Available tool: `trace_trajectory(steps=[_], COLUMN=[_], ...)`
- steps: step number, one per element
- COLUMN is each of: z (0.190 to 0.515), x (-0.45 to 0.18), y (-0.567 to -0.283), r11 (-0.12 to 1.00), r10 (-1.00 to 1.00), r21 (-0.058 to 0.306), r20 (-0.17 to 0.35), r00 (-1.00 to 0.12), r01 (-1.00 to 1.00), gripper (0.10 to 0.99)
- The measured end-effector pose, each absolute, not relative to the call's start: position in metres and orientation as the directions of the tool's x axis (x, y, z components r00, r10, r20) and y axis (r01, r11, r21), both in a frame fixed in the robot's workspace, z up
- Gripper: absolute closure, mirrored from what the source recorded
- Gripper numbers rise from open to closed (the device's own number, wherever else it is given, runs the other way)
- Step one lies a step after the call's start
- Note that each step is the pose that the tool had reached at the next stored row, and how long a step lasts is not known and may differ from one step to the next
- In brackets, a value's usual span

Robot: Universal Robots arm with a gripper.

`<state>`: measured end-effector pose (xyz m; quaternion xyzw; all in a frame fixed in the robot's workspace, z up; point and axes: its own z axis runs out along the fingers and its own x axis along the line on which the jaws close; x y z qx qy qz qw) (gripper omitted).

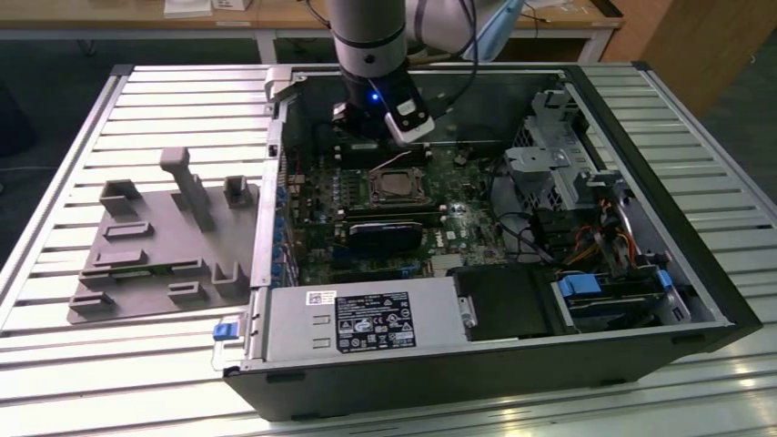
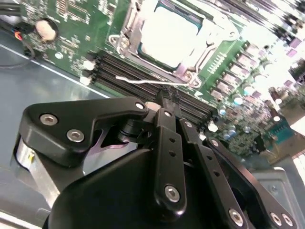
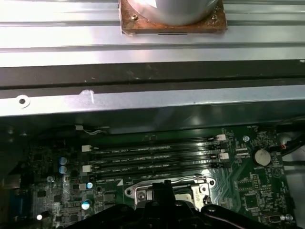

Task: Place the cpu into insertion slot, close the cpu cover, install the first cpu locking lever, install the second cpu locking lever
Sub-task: 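Install the first cpu locking lever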

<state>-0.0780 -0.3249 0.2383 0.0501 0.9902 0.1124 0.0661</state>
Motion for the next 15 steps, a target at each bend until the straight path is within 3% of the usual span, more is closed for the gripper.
trace_trajectory(steps=[5,15], z=[0.2362,0.2293], x=[-0.0776,-0.0705], y=[-0.3248,-0.3197], r11=[0.970,0.967], r10=[0.116,0.150], r21=[0.228,0.228], r20=[-0.152,-0.155], r00=[-0.982,-0.977], r01=[0.079,0.112], gripper=[0.980,0.980])
